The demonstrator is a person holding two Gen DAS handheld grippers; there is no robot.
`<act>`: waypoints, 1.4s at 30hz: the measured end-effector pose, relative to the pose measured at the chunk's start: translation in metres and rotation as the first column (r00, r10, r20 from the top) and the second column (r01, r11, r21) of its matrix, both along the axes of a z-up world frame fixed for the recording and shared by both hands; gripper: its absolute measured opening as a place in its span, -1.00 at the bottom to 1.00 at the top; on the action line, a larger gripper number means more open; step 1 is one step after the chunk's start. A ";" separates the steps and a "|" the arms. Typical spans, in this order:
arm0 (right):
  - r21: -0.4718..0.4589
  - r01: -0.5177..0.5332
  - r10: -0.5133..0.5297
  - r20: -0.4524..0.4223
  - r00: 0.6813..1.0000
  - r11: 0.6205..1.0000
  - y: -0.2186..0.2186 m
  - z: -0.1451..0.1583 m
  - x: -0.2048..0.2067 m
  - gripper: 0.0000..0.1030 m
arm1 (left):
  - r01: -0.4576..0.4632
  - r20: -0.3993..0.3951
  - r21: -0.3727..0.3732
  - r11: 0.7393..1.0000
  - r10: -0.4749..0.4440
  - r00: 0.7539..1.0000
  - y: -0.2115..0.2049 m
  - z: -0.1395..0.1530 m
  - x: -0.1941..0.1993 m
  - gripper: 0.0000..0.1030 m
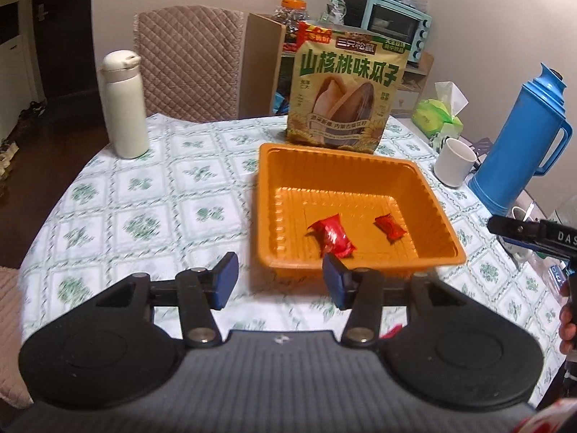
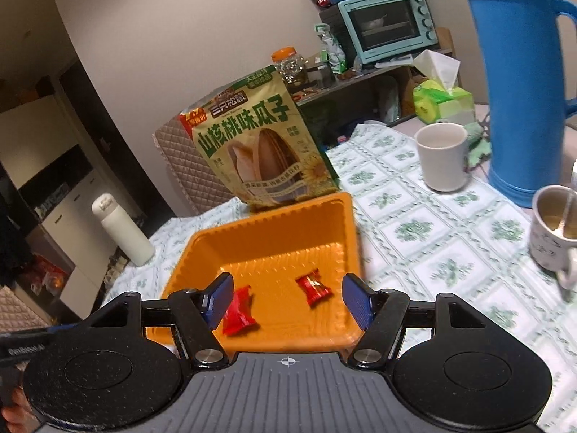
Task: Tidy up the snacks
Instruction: 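Move both open grippers away from the tray back toward the remaining snacks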
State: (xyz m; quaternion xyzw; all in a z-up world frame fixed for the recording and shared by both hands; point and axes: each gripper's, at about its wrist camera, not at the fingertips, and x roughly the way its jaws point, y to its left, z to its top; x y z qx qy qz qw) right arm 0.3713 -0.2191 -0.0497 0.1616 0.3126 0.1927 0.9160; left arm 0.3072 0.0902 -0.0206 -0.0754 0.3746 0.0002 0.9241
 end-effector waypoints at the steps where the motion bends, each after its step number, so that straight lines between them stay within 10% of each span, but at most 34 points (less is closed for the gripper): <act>1: -0.007 -0.005 0.005 0.000 1.000 1.000 -0.002 -0.001 -0.005 0.30 | -0.006 -0.001 -0.001 1.000 0.006 1.000 0.001 0.000 -0.006 -0.05; 20: -0.119 -0.129 0.117 -0.104 0.988 0.984 0.008 -0.025 -0.082 0.30 | -0.104 -0.071 0.016 0.994 0.105 0.992 0.005 -0.024 -0.104 0.08; 42: -0.117 -0.213 0.179 -0.250 0.952 0.970 0.032 -0.067 -0.115 0.30 | -0.095 -0.164 -0.006 0.996 0.092 0.982 -0.009 -0.065 -0.130 0.16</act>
